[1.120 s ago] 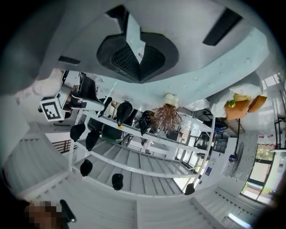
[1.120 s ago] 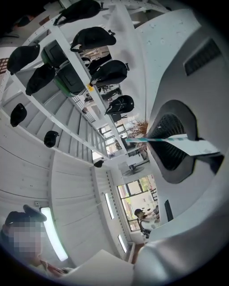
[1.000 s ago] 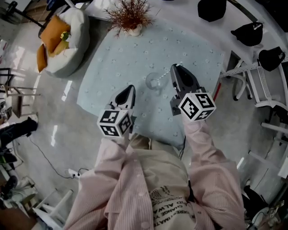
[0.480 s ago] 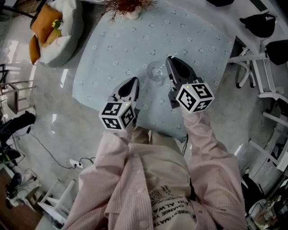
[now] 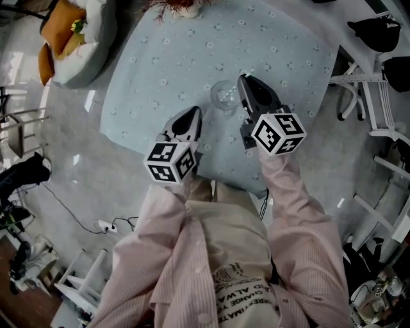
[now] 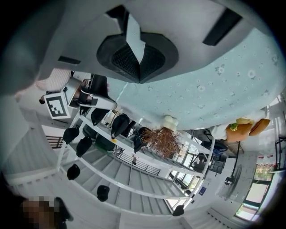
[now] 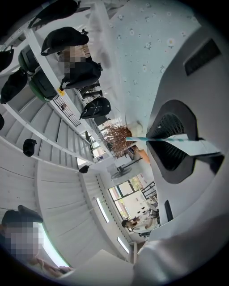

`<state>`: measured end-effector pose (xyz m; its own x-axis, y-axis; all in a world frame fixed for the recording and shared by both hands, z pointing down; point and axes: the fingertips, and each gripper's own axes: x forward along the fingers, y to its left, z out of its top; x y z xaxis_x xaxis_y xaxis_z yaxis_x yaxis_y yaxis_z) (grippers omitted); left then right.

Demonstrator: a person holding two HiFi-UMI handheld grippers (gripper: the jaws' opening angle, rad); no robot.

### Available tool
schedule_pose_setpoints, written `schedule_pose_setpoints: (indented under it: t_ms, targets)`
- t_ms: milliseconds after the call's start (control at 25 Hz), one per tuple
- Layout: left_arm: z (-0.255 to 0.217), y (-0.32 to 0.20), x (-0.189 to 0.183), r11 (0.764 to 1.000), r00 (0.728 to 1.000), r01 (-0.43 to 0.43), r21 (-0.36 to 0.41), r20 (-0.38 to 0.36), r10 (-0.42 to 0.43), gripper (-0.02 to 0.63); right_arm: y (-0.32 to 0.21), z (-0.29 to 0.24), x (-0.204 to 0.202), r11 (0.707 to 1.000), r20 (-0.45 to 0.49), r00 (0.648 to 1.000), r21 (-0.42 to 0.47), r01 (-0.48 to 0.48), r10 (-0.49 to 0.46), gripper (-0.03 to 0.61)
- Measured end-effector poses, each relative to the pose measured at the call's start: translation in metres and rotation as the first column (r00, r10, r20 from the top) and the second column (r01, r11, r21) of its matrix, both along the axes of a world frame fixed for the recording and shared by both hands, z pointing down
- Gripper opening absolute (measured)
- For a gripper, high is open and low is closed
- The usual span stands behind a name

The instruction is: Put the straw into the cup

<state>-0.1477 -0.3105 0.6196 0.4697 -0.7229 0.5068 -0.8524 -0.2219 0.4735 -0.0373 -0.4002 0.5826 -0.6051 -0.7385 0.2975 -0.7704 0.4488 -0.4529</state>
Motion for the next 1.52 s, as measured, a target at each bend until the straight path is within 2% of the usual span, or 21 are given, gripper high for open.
schedule_pose_setpoints:
  t_ms: [520,560,640,880,1200,1360,1520]
  targets:
    - [0.005,0.006,-0.002,1.000,1.000,0.016,-0.011,-0.003,-0.017,0.000,-0.007,0.010,0.003,1.000,-0.032,0.999,-0.001,-0.030,0.030,0.014]
    - [0.005,0.007,-0.002,1.000,1.000,0.018,-0.011,-0.004,-0.018,0.000,-0.008,0.011,0.003,0.999,-0.030,0.999,-0.005,-0.032,0.032,0.019]
    - [0.004,0.007,-0.002,1.000,1.000,0.018,-0.010,-0.004,-0.018,0.000,-0.008,0.013,0.004,0.999,-0.023,0.999,-0.017,-0.038,0.038,0.072]
    - [-0.001,0.007,-0.002,1.000,1.000,0.017,0.002,-0.003,-0.017,0.000,-0.003,0.014,0.008,0.998,-0.014,0.999,-0.030,-0.050,0.050,0.078]
    - [-0.029,0.008,-0.002,0.998,1.000,0.005,0.066,0.003,-0.005,0.000,0.014,-0.002,0.018,0.999,-0.054,0.998,-0.021,-0.041,0.040,0.067]
    - [-0.046,0.008,0.000,0.993,1.000,-0.015,0.116,0.014,0.013,0.000,0.023,-0.018,0.020,1.000,-0.065,0.998,0.017,-0.020,0.021,0.022]
    - [-0.069,0.016,0.002,0.986,0.999,-0.032,0.161,0.022,0.028,0.000,0.039,-0.037,0.023,0.999,-0.067,0.998,0.048,-0.006,0.010,0.012]
